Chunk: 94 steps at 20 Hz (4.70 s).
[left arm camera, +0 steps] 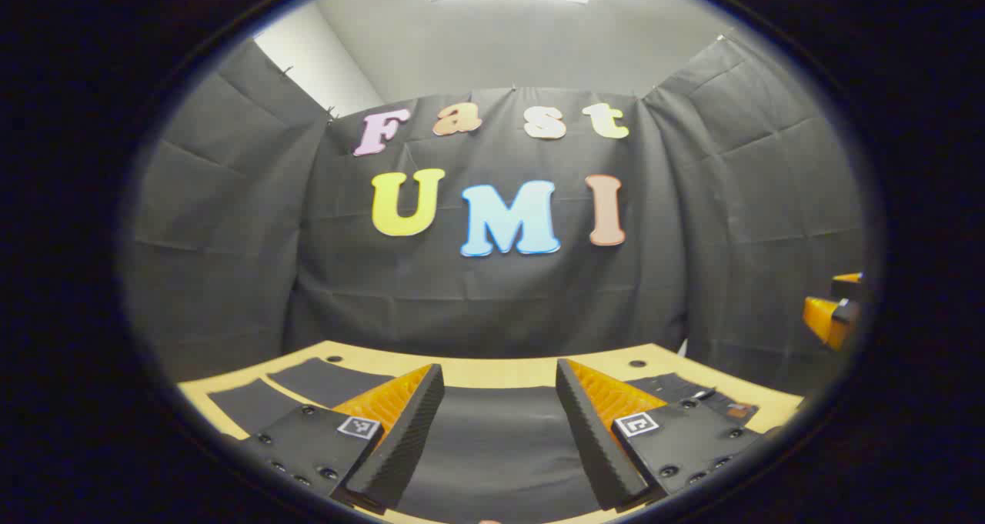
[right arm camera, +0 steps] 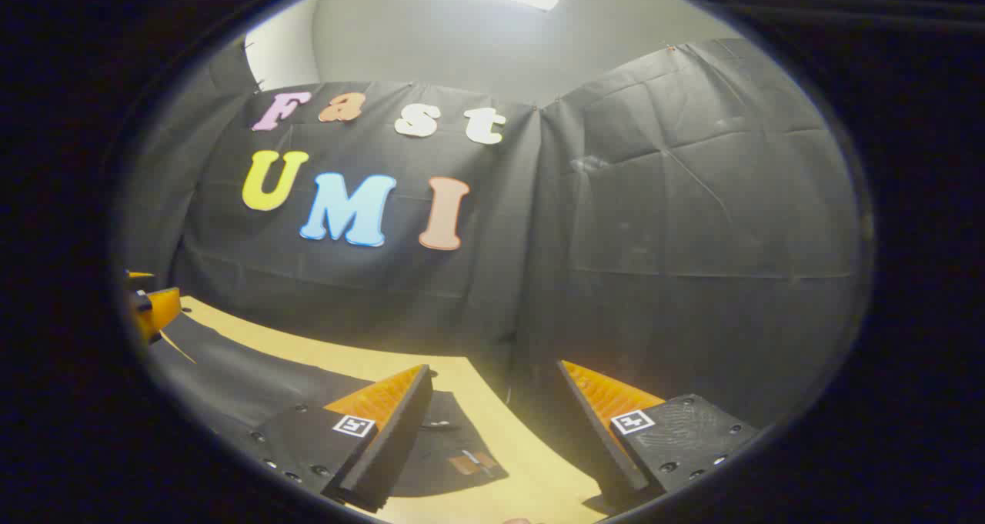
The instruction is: Grasp the waist and the cuffs of the jeans and fold them to make the two legs overlap; first hold the waist and fold one-third of the jeans toward the cuffs, then hold the cuffs and fold the remaining one-third in the same direction to finish folding.
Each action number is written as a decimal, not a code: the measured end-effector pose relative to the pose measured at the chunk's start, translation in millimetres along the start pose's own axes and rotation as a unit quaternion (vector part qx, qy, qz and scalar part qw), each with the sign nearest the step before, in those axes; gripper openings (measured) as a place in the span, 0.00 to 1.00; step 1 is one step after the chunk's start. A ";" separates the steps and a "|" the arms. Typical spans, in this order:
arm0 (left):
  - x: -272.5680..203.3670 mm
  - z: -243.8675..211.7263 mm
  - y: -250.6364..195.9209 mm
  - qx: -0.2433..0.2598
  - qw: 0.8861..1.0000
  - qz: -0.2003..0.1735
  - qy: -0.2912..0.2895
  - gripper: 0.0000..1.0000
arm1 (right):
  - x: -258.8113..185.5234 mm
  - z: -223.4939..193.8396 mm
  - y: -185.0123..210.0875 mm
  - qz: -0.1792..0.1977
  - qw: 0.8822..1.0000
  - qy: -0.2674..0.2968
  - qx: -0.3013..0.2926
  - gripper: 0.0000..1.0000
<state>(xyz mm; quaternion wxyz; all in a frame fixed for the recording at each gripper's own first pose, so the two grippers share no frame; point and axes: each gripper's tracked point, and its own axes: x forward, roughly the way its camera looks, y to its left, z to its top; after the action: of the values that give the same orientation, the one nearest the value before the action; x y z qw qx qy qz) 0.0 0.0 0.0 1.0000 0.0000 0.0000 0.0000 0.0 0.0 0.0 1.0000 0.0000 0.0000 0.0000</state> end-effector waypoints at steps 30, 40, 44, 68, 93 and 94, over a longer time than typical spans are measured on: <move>21.8 20.0 262.1 -0.008 0.991 0.123 0.058 0.94 | 46.7 -8.9 51.5 0.007 0.994 0.110 0.007 0.95; -2.4 -104.6 336.6 -0.260 0.918 0.211 0.211 0.94 | 42.0 -95.8 31.7 -0.040 0.950 0.296 0.092 0.95; -31.0 -149.7 362.3 -0.327 0.872 0.262 0.254 0.94 | 28.1 -131.7 44.8 -0.016 0.917 0.366 0.160 0.95; -51.2 -251.6 397.6 -0.575 0.715 0.309 0.252 0.93 | 15.4 -246.7 41.5 -0.084 0.763 0.484 0.420 0.96; -36.0 -272.4 376.3 -0.573 0.679 0.329 0.320 0.08 | 42.9 -256.1 79.7 0.024 0.733 0.548 0.402 0.05; -35.9 -268.1 377.8 -0.584 0.670 0.333 0.314 0.08 | 42.8 -251.7 80.1 0.035 0.726 0.552 0.408 0.04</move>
<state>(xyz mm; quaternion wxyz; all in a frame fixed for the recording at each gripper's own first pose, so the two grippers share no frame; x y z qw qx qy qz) -35.9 377.8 -268.1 0.6702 -0.5844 0.3136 0.3332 42.8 80.1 -251.7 0.7265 0.4076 0.5522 0.0348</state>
